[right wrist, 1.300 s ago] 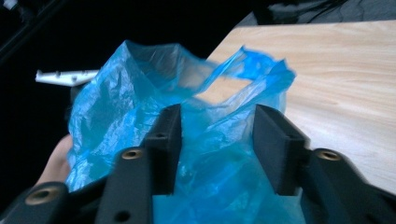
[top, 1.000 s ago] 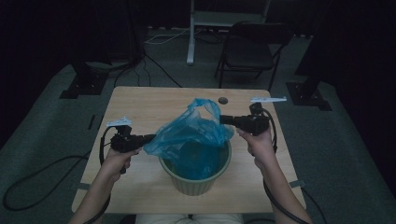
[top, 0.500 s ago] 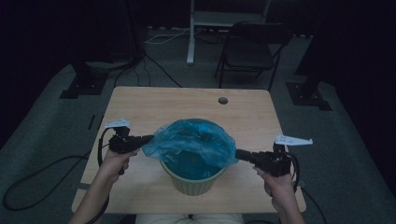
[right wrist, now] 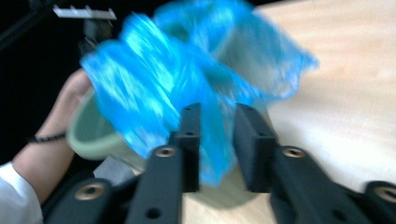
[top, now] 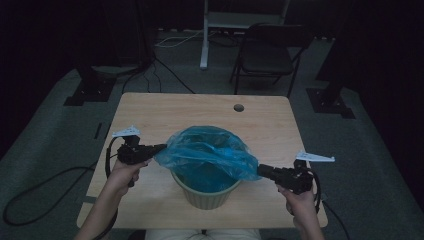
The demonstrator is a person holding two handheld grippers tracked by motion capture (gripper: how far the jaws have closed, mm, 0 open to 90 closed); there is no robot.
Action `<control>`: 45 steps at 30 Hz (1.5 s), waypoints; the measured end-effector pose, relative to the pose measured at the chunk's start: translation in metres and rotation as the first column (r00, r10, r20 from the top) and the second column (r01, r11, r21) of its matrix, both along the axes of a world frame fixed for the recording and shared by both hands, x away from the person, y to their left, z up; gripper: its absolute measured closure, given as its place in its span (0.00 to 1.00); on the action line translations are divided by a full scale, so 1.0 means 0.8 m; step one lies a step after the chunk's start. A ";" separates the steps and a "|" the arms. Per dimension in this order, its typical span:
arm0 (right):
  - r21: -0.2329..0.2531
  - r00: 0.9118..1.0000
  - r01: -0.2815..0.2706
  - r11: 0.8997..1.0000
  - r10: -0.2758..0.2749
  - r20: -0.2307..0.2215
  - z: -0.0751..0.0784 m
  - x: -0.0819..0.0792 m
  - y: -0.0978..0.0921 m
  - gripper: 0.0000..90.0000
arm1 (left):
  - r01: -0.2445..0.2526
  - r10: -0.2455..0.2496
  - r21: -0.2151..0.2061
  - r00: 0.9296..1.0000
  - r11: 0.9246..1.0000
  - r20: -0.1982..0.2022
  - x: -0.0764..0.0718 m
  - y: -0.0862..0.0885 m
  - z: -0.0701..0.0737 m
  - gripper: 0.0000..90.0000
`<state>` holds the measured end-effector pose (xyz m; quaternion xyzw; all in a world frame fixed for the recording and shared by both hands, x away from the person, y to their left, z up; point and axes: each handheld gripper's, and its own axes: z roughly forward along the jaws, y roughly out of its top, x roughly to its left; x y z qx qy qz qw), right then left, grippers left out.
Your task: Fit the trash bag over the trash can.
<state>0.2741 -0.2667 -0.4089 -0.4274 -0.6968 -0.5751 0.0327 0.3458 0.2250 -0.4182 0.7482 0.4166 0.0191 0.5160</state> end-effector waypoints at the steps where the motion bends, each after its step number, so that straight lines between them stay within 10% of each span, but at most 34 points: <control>1: 0.003 1.000 0.005 1.000 -0.005 0.022 0.010 0.000 -0.003 0.76 | -0.001 0.001 -0.002 1.000 1.000 0.000 0.000 0.000 -0.001 1.00; 8: 0.004 0.991 -0.020 1.000 0.020 0.134 0.074 0.014 0.006 0.59 | 0.001 -0.001 -0.006 1.000 1.000 -0.007 0.000 -0.002 -0.004 1.00; 17: -0.133 0.982 -0.171 0.976 0.180 0.060 0.080 0.071 0.078 0.50 | 0.010 -0.010 -0.008 1.000 1.000 -0.010 0.001 -0.002 -0.001 1.00; 19: -0.158 0.973 -0.220 0.963 0.229 0.042 0.077 0.072 0.090 0.55 | 0.012 -0.012 -0.018 1.000 1.000 -0.011 0.001 0.000 -0.001 1.00; 23: -0.140 0.955 -0.287 0.948 0.295 0.040 0.076 0.061 0.100 0.99 | 0.012 -0.012 -0.026 1.000 1.000 -0.013 0.000 0.003 0.000 0.98; 28: -0.049 0.939 -0.331 0.942 0.334 0.078 0.087 0.037 0.098 1.00 | 0.003 -0.003 -0.027 1.000 1.000 -0.006 -0.002 0.007 0.003 0.97; 31: -0.034 0.906 -0.405 0.914 0.406 0.118 0.096 0.002 0.109 1.00 | 0.001 -0.001 -0.027 1.000 1.000 -0.005 -0.004 0.008 0.005 0.96; 35: -0.067 0.872 -0.471 0.880 0.476 0.116 0.082 -0.035 0.132 1.00 | 0.000 0.000 -0.020 1.000 1.000 -0.003 -0.005 0.008 0.005 0.96; 41: -0.132 0.842 -0.531 0.837 0.538 0.025 0.022 -0.069 0.170 1.00 | 0.000 0.000 -0.017 1.000 1.000 -0.007 -0.004 0.005 0.001 0.96; 45: -0.175 0.866 -0.494 0.852 0.500 -0.012 -0.015 -0.072 0.174 1.00 | 0.005 -0.005 -0.019 1.000 1.000 -0.013 -0.003 0.004 -0.002 0.96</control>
